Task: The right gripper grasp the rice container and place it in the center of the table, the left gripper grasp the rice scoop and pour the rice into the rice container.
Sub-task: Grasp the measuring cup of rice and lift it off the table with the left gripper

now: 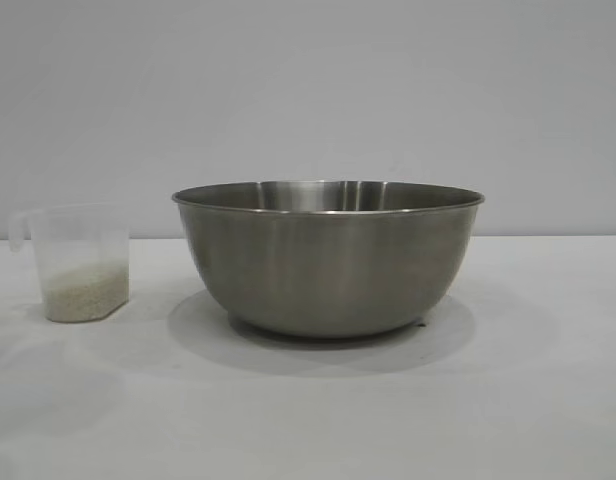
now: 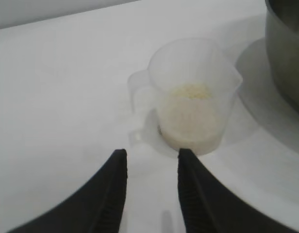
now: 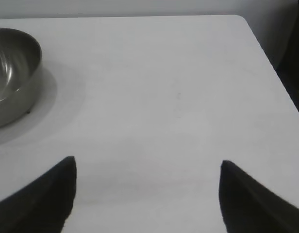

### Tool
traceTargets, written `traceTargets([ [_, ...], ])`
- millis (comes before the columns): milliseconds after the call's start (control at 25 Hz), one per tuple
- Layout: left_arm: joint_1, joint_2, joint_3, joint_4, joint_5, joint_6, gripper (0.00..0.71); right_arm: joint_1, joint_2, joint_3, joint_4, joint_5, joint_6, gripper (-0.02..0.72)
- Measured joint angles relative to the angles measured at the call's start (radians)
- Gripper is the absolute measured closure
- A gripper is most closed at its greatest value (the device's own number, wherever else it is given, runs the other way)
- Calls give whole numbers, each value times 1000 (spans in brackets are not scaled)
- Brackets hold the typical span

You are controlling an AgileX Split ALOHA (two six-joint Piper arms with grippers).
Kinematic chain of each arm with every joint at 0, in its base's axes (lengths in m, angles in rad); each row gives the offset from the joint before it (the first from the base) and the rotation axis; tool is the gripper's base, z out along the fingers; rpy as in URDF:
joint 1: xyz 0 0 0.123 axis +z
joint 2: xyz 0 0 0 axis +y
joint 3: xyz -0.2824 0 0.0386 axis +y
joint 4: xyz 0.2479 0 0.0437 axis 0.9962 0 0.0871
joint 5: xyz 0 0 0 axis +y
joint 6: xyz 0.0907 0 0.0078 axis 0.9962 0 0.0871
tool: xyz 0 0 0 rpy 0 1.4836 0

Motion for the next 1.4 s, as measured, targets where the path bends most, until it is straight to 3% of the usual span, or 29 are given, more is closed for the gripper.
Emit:
traceTargets([
  [440, 0, 143, -116, -22, 0, 0, 488, 0, 0, 0, 0, 0, 0, 183],
  [1400, 0, 226, -226, -74, 0, 0, 488, 0, 0, 0, 0, 0, 0, 183],
])
